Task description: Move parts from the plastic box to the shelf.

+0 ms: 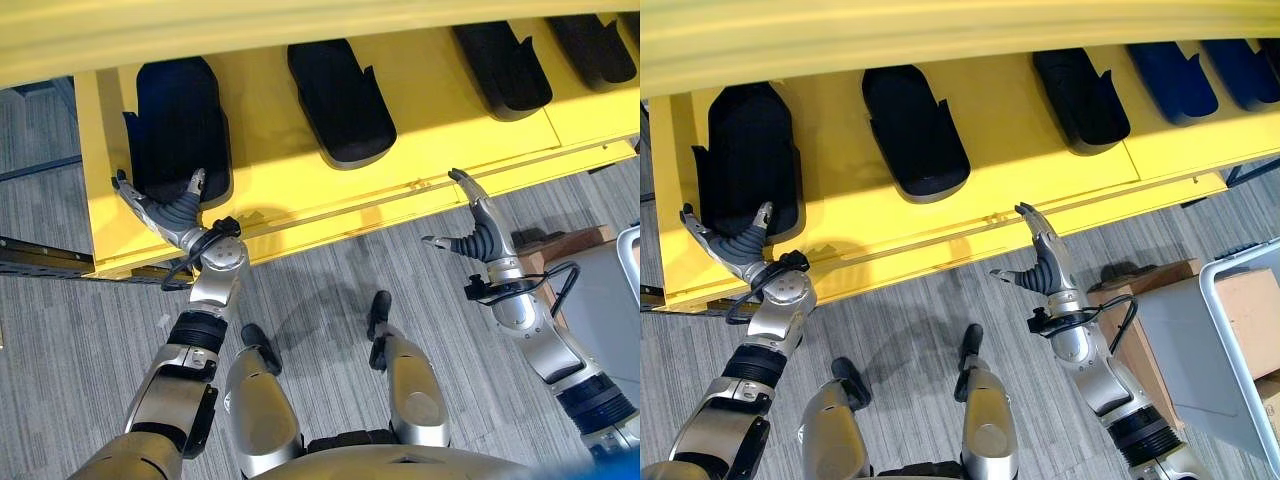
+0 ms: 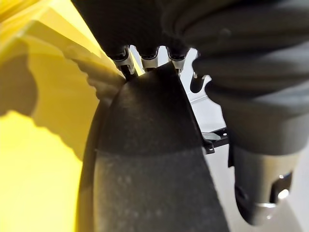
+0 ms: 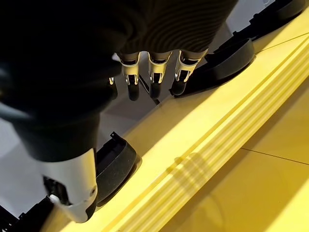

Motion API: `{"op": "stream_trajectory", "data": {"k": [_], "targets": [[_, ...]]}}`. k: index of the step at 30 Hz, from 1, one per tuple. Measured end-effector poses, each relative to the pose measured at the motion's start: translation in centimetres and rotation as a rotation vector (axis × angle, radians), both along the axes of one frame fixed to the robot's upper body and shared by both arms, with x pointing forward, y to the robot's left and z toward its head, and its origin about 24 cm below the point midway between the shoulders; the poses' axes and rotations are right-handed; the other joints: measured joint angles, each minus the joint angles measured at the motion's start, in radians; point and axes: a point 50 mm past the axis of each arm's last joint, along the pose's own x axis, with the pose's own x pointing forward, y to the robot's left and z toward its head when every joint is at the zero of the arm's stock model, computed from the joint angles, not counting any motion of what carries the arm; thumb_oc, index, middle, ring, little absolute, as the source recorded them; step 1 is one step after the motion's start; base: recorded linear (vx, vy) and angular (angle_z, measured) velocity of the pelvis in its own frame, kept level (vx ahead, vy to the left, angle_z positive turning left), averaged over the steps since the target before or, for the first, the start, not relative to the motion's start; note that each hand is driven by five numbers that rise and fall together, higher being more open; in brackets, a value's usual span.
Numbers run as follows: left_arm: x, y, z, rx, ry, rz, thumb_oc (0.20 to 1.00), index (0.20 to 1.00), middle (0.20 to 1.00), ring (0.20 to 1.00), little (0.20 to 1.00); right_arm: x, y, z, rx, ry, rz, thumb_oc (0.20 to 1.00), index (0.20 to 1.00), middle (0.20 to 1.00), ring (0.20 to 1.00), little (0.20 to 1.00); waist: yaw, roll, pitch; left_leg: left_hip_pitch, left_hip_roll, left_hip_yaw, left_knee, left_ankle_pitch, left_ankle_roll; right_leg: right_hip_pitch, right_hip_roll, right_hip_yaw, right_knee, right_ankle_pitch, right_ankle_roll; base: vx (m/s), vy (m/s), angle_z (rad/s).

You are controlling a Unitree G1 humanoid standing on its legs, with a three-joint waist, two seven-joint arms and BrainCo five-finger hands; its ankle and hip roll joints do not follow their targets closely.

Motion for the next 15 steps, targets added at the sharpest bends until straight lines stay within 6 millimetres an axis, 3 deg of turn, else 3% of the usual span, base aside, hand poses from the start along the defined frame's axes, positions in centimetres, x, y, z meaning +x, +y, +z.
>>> {"op": "stream_trajectory", "data": {"k": [15], "targets": [[-0.1,-1.5,0.5,0.021,-0.038,-0.097,1.0,1.0,1.0,1.0,1.0,-0.1,0.4,-0.3,0.044,-0.019,-0.016,1.0,1.0,1.0,1.0,1.0,0.028,-0.022,0.002,-0.004,0.0,-0.013,0.002,-0.002,0.001,0.011,0.0,-0.013,-0.006,-0.002,0.002,-0.01,-0.022,0.02]]}}
